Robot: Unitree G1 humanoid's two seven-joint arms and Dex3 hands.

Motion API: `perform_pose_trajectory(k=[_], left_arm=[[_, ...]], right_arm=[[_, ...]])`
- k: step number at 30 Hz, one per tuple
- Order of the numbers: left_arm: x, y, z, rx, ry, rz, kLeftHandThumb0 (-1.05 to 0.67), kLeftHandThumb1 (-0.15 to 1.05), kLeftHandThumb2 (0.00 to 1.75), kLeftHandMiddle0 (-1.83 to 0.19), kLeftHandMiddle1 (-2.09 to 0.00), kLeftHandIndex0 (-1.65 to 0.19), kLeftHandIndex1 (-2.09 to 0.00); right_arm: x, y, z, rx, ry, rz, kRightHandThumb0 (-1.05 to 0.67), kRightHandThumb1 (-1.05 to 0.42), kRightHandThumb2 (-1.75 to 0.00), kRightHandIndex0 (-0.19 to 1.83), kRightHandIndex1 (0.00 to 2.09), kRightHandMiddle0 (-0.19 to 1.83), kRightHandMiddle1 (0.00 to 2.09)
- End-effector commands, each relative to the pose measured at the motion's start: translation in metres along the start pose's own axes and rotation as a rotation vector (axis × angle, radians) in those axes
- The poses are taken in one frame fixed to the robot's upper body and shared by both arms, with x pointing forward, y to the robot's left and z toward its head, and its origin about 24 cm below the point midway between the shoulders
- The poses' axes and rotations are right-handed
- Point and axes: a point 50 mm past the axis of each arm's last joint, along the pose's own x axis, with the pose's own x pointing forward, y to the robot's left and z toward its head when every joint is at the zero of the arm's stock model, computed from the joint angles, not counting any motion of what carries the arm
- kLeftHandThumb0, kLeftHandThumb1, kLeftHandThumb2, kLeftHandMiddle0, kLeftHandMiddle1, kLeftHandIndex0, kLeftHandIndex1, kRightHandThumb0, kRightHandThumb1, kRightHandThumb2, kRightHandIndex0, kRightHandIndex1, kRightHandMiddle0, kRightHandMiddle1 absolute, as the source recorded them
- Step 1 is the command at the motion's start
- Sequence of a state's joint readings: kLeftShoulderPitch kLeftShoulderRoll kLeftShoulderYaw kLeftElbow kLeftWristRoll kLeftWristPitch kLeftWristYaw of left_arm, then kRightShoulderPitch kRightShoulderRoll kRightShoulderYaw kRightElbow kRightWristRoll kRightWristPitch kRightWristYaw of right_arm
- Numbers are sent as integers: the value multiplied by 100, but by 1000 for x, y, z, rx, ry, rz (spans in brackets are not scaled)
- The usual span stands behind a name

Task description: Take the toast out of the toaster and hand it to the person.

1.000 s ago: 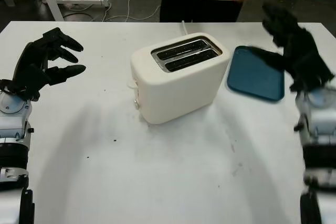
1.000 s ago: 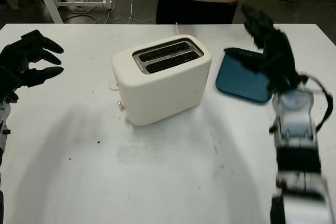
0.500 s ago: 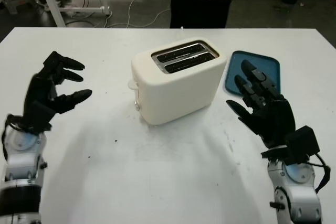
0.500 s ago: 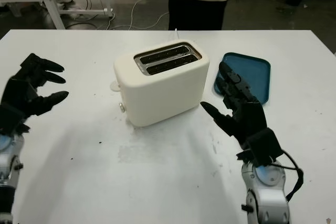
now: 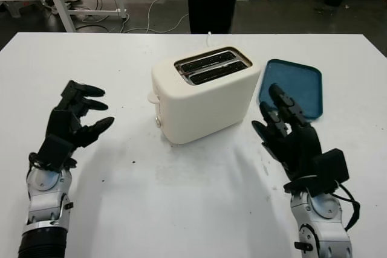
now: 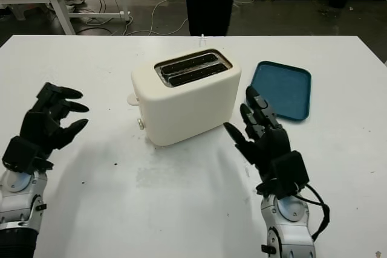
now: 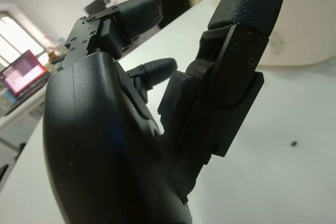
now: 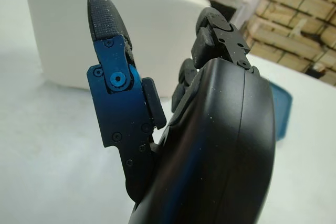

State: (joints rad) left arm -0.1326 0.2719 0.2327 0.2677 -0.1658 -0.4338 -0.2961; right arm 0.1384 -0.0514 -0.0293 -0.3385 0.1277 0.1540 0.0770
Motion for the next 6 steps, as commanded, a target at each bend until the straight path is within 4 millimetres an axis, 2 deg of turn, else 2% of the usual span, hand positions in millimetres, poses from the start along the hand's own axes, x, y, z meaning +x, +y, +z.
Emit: perform_pose_trajectory(k=[1,6], left_arm=[[1,-1,0,-27,-25,1,-105,81,0,-18,-147,-19,-136],[3,-2,0,-32,-28,-8,-105,80,0,-21,-144,-22,-134]], right_arm=[[2,1,-3,-9,29,-9,-62,-92,-13,11,2,14,0],[3,1,-7,-28,64,-6,-62,-92,-14,10,2,13,0]])
